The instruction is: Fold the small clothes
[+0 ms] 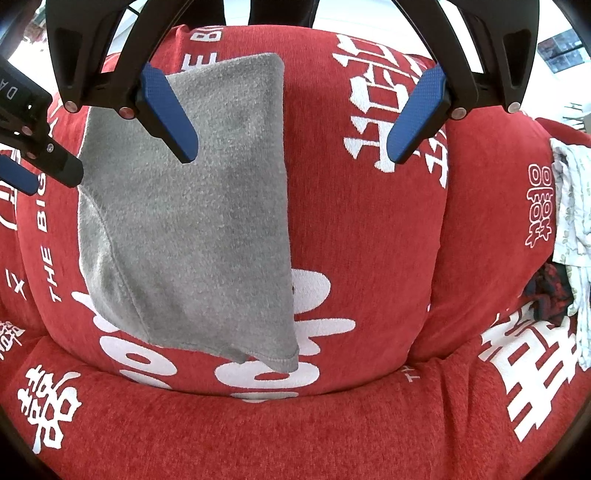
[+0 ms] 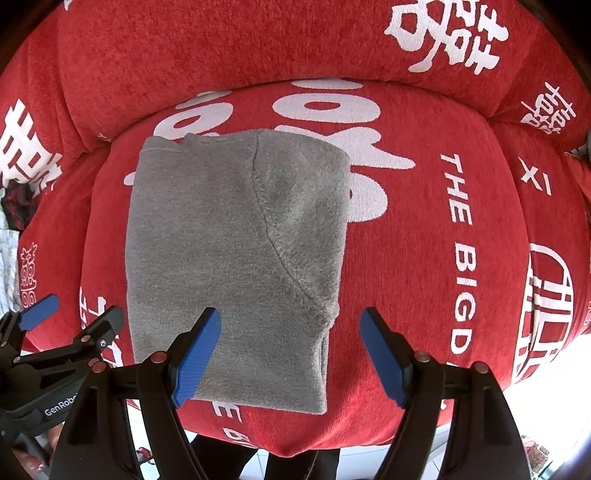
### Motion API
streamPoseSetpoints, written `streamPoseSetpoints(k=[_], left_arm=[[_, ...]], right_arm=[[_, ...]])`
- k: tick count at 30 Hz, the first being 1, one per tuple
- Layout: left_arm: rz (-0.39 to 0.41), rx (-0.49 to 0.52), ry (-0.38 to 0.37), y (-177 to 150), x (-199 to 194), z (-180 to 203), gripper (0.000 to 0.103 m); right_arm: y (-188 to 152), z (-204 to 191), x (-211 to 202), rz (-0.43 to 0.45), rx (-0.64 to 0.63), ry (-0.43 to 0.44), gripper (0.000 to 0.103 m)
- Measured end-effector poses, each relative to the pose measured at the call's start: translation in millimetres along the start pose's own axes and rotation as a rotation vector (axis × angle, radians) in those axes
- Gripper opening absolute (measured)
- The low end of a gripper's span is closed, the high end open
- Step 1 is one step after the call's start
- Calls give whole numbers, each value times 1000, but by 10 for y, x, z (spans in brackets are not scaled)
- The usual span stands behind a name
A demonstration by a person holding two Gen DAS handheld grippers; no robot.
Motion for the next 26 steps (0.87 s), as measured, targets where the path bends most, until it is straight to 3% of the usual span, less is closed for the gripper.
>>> streamPoseSetpoints(k=[26], left_arm=[[22,10,-12,10,-17,41,103]], right_arm=[[-5,-3,0,-1,0,-1,80]])
Point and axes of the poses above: each gripper's, at about its wrist camera, not at the fingertips, and x roughly the way its jaws point, z to its right, y to its top, the point moved 7 cm from there along x, roughly the way its jaws point, and after that the axes turned 4 degrees about -x, right-handed, at the moved point
